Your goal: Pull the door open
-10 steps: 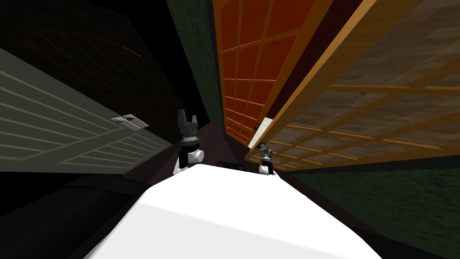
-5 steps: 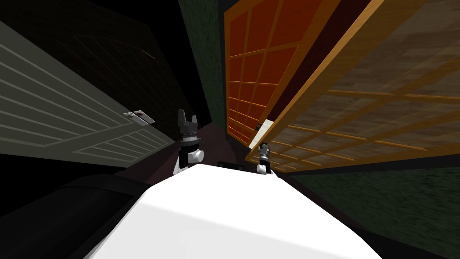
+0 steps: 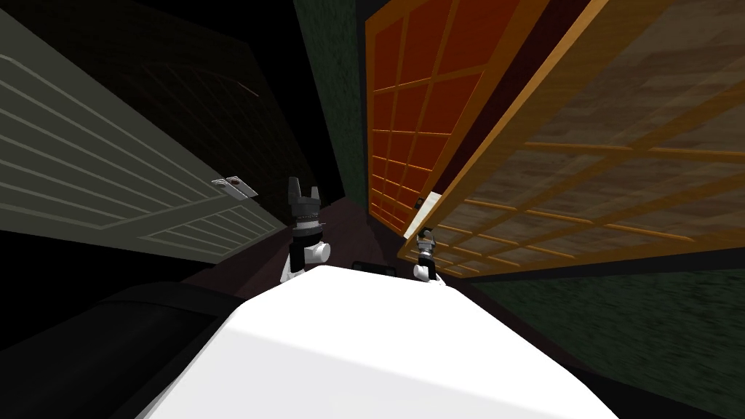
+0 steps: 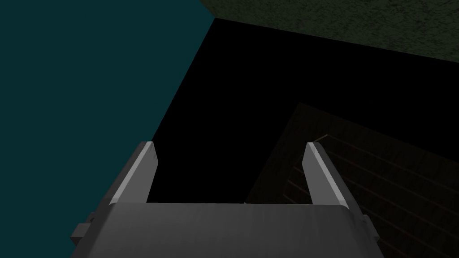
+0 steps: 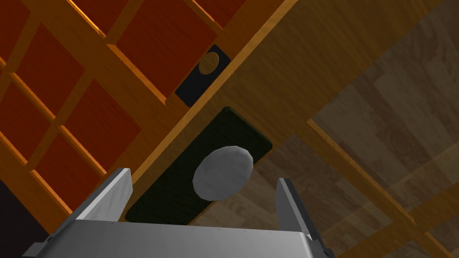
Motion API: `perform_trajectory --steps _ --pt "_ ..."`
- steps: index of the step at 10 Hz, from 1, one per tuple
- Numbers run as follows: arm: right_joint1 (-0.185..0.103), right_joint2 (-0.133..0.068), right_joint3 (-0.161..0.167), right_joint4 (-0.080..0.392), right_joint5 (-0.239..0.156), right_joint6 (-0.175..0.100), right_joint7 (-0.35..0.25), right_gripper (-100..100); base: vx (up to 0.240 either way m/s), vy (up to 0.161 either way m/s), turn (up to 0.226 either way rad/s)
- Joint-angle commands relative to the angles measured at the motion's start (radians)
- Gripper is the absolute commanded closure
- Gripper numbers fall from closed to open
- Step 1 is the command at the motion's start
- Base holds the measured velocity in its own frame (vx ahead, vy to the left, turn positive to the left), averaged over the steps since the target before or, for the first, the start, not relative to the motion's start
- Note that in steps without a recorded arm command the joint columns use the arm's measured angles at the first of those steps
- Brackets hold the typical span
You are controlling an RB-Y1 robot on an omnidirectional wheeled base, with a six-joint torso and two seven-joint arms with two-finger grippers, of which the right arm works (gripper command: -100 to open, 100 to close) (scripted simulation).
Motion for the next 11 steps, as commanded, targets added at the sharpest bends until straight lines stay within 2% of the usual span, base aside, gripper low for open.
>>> perform_trajectory --steps 1,11 --pt "0.003 0.003 0.004 -0.008 -0.007 0.003 -0.037 -100 -0.060 -0.020 0.020" --pt "0.002 0.038 0.046 -0.040 -0.084 0.011 -0.299 -100 -0.062 -0.023 0.033"
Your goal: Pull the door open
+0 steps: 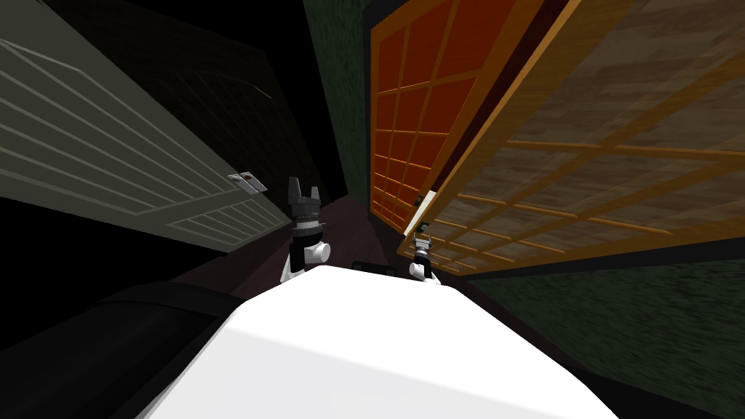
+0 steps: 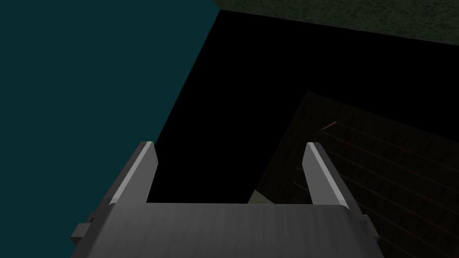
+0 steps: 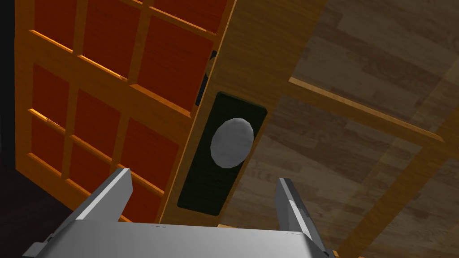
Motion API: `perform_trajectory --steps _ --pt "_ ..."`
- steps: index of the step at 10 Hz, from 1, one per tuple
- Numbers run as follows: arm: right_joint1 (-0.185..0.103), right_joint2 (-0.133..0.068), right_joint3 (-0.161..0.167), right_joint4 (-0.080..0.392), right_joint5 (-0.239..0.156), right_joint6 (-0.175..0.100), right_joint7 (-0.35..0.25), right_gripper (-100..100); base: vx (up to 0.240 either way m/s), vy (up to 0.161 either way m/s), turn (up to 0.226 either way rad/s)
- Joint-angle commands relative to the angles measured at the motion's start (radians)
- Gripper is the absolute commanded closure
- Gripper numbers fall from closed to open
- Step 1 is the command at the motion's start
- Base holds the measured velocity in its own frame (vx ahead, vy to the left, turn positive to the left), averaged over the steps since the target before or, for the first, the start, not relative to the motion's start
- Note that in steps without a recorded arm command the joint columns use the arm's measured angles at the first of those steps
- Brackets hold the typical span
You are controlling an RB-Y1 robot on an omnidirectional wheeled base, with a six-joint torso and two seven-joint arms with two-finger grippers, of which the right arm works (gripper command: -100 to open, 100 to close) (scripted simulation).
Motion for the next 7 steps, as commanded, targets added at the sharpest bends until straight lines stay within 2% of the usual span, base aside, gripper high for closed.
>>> perform_trajectory --steps 1,5,7 --pt "-0.001 0.003 0.004 -0.001 -0.006 0.000 -0.033 -100 -0.054 -0.034 0.012" --pt "-0.001 0.017 0.022 -0.014 -0.039 0.003 -0.154 -100 -0.060 -0.044 0.030" --pt "-0.001 0.022 0.028 -0.019 -0.050 0.005 -0.195 -100 -0.053 -0.049 0.021"
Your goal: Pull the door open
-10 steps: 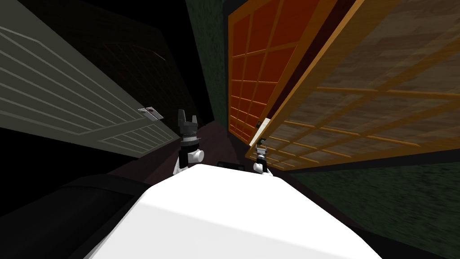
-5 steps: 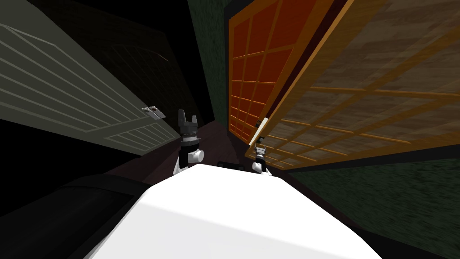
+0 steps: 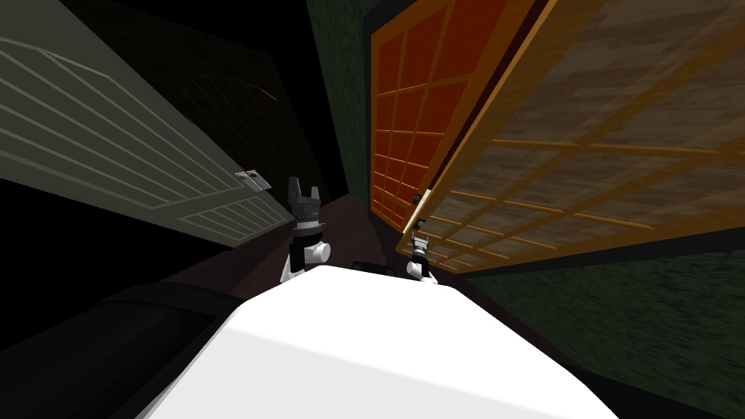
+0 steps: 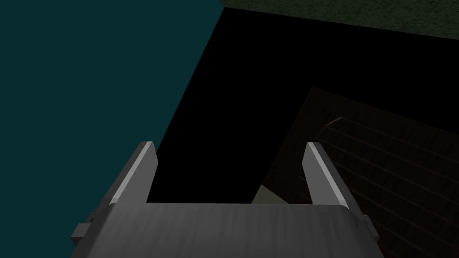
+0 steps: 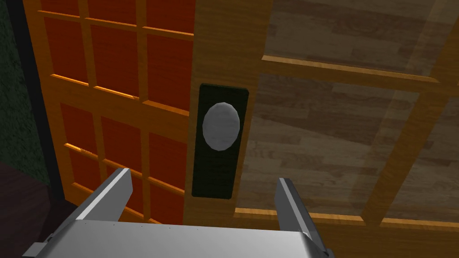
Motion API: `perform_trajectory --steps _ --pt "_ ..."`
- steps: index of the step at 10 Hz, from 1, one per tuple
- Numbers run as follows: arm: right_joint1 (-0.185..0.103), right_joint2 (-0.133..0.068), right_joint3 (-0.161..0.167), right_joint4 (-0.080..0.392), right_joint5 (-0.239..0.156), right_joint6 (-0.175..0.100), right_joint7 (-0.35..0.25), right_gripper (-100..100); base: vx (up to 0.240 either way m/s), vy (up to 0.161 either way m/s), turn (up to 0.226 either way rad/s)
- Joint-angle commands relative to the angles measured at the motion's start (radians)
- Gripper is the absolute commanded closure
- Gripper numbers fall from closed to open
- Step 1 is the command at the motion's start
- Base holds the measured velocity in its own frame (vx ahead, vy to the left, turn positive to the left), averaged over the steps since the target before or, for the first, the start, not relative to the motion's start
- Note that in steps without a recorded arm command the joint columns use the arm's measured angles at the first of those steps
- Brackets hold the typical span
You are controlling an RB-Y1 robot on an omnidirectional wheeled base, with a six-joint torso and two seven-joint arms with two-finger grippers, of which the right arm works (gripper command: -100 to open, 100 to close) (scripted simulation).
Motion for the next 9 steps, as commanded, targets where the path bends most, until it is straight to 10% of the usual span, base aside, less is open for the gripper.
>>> perform_trajectory --steps 1,9 --pt "0.001 0.003 0.004 -0.005 -0.007 0.001 -0.028 -100 -0.033 -0.041 0.013" --pt "0.047 -0.123 -0.022 0.027 -0.035 -0.030 -0.145 -100 0.135 0.025 0.100"
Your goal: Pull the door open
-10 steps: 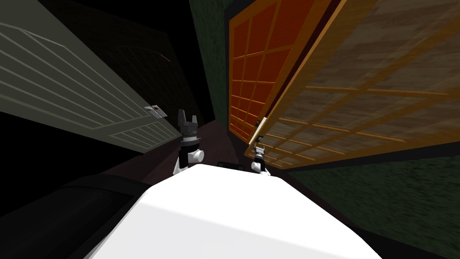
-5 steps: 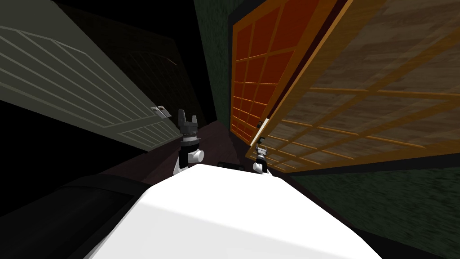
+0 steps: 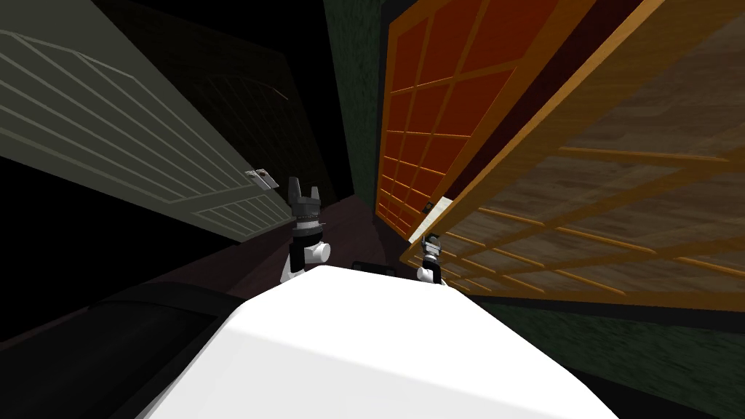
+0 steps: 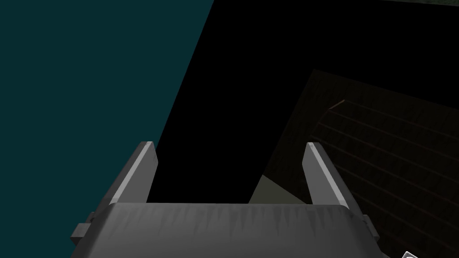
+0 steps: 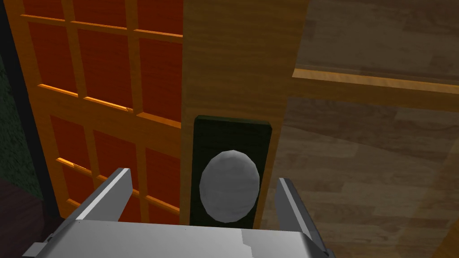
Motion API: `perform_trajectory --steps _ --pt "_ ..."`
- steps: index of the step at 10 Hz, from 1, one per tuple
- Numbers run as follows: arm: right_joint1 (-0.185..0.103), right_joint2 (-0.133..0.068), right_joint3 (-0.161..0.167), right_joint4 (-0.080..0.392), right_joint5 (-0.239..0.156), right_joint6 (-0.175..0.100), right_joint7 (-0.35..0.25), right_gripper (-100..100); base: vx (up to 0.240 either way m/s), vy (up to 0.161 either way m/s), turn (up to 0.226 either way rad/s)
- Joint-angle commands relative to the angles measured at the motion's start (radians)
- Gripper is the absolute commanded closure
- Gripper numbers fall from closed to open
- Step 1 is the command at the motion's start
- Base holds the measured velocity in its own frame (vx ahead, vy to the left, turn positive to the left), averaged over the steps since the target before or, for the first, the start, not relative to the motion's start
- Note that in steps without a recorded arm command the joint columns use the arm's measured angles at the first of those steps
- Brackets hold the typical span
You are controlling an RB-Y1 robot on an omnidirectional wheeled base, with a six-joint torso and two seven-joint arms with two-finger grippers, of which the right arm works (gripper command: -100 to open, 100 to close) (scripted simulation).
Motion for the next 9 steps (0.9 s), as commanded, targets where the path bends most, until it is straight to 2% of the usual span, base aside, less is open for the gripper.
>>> perform_trajectory --steps 1,2,3,8,9 --pt "0.017 -0.028 -0.005 -0.007 -0.006 -0.002 -0.027 -100 0.162 -0.024 0.060" --pt "0.014 -0.017 -0.003 -0.008 -0.004 -0.002 -0.015 -100 0.060 -0.015 0.000" --pt "0.014 -0.017 -0.003 -0.008 -0.004 -0.002 -0.015 100 -0.008 0.001 -0.013" --pt "0.014 -0.017 -0.003 -0.008 -0.004 -0.002 -0.015 100 -0.010 -0.003 0.000" --pt "0.023 -0.035 0.015 -0.010 0.004 -0.005 -0.040 100 -0.126 -0.019 0.104"
